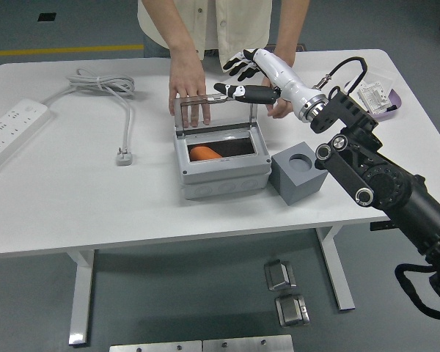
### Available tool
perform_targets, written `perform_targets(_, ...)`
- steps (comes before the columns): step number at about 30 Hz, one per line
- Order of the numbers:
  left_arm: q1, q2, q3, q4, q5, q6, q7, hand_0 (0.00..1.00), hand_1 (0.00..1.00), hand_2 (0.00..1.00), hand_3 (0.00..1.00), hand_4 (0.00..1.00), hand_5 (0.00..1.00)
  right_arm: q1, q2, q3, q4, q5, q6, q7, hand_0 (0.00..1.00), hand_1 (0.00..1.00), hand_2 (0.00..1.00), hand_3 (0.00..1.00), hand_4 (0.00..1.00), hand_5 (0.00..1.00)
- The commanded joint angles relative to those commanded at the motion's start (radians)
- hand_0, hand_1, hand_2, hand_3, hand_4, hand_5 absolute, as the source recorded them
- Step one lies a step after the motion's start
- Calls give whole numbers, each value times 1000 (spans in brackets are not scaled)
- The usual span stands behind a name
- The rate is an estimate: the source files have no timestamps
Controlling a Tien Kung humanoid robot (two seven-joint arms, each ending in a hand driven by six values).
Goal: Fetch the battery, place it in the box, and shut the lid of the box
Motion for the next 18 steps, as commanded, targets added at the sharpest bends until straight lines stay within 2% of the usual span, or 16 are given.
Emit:
perform_targets(10, 1, 11, -1, 0, 5, 0, 1, 623, 672, 666, 699, 688, 175, 4, 5, 0, -20, 1, 6, -3, 745, 692, 710, 745, 927, 701)
perform_targets(18, 8, 8, -3, 0, 2, 0, 0, 624, 671, 665, 699, 689, 176, 1, 0, 6, -57, 12, 27, -16, 763, 705, 721, 755, 935, 721)
